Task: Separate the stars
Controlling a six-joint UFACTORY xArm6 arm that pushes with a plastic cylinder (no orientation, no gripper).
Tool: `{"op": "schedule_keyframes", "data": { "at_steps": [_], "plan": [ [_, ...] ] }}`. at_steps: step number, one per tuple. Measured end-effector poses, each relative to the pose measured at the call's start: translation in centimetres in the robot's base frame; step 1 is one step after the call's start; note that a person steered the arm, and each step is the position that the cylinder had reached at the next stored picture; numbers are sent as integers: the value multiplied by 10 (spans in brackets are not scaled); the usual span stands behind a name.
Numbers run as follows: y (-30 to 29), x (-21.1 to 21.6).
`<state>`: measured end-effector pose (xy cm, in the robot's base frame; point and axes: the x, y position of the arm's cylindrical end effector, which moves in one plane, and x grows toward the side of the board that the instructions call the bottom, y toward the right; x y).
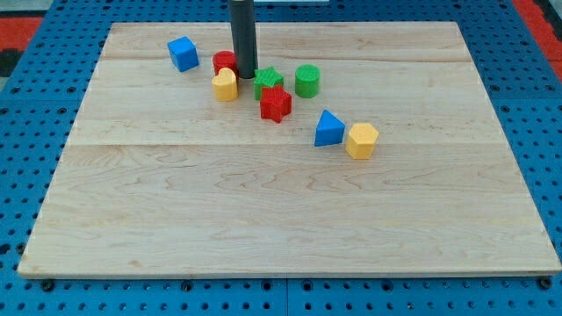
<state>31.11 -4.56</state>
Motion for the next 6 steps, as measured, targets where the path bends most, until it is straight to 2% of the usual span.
{"op": "schedule_keyframes", "data": {
  "at_steps": [1,2,6],
  "plan": [
    [41,-4],
    [53,1],
    [51,136]
  ]
}}
